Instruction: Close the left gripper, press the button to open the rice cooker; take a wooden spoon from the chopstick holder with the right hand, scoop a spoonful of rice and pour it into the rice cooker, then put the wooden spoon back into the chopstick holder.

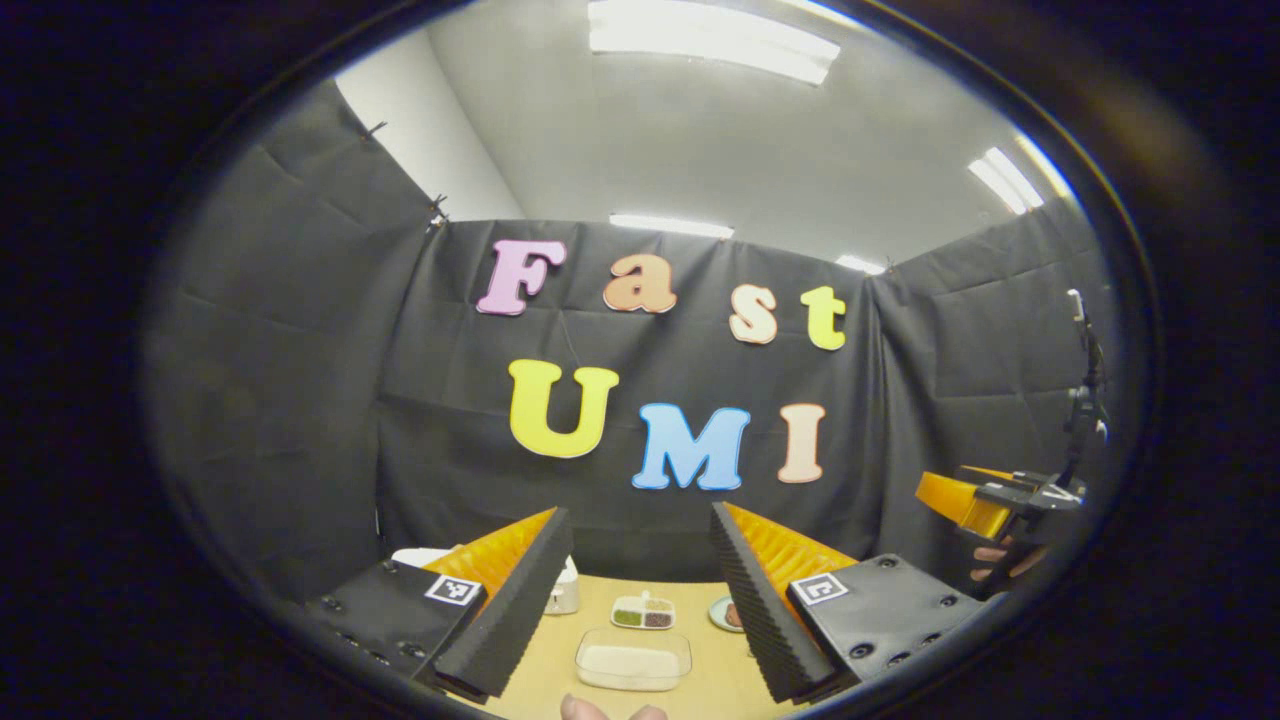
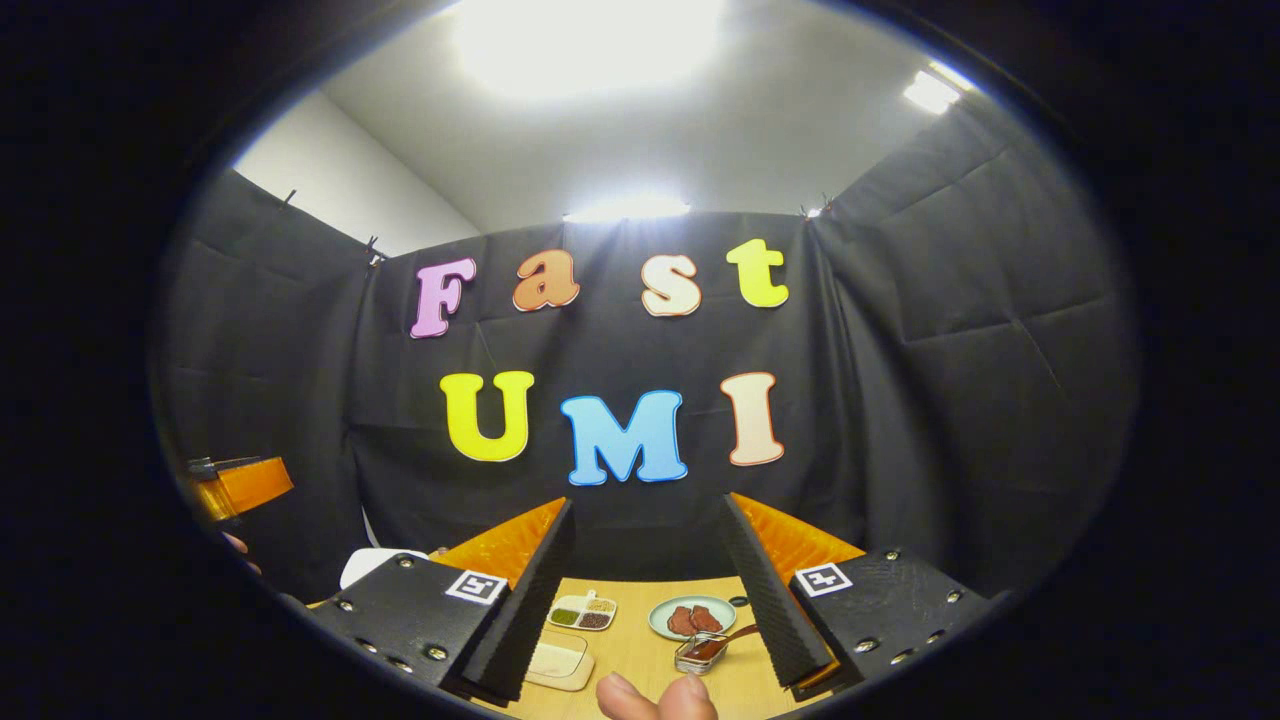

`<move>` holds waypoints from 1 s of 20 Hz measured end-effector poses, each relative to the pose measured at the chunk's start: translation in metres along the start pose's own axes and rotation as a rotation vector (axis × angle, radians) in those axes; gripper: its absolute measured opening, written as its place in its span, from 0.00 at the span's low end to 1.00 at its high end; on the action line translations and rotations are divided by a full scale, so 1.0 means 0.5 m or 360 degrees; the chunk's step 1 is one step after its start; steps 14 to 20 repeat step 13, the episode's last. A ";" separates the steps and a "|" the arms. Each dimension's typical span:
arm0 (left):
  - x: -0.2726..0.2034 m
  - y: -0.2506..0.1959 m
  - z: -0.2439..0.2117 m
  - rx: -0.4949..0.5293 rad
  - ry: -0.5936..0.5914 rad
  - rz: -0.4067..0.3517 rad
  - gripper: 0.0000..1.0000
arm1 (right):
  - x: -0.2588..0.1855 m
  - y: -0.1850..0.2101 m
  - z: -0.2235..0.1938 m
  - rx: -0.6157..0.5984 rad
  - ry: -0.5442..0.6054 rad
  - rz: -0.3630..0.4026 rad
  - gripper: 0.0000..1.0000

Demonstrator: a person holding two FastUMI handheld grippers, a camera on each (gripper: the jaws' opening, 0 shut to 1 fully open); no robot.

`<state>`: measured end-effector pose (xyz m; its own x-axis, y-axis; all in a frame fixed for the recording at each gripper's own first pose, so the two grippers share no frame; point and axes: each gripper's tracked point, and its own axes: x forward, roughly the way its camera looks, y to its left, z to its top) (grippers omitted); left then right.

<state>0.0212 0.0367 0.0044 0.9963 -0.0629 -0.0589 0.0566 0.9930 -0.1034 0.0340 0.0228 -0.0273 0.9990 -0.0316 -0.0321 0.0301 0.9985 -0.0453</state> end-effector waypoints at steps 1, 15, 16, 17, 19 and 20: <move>-0.002 -0.002 -0.005 -0.0009 0.0014 -0.0022 0.99 | -0.006 0.011 0.001 -0.0003 0.0013 -0.0004 0.89; 0.015 0.055 0.019 -0.0081 -0.0052 -0.0087 0.93 | -0.009 0.089 0.022 -0.0090 -0.0039 -0.0028 0.91; 0.015 0.055 0.019 -0.0081 -0.0052 -0.0087 0.93 | -0.009 0.089 0.022 -0.0090 -0.0039 -0.0028 0.91; 0.015 0.055 0.019 -0.0081 -0.0052 -0.0087 0.93 | -0.009 0.089 0.022 -0.0090 -0.0039 -0.0028 0.91; 0.015 0.055 0.019 -0.0081 -0.0052 -0.0087 0.93 | -0.009 0.089 0.022 -0.0090 -0.0039 -0.0028 0.91; 0.015 0.055 0.019 -0.0081 -0.0052 -0.0087 0.93 | -0.009 0.089 0.022 -0.0090 -0.0039 -0.0028 0.91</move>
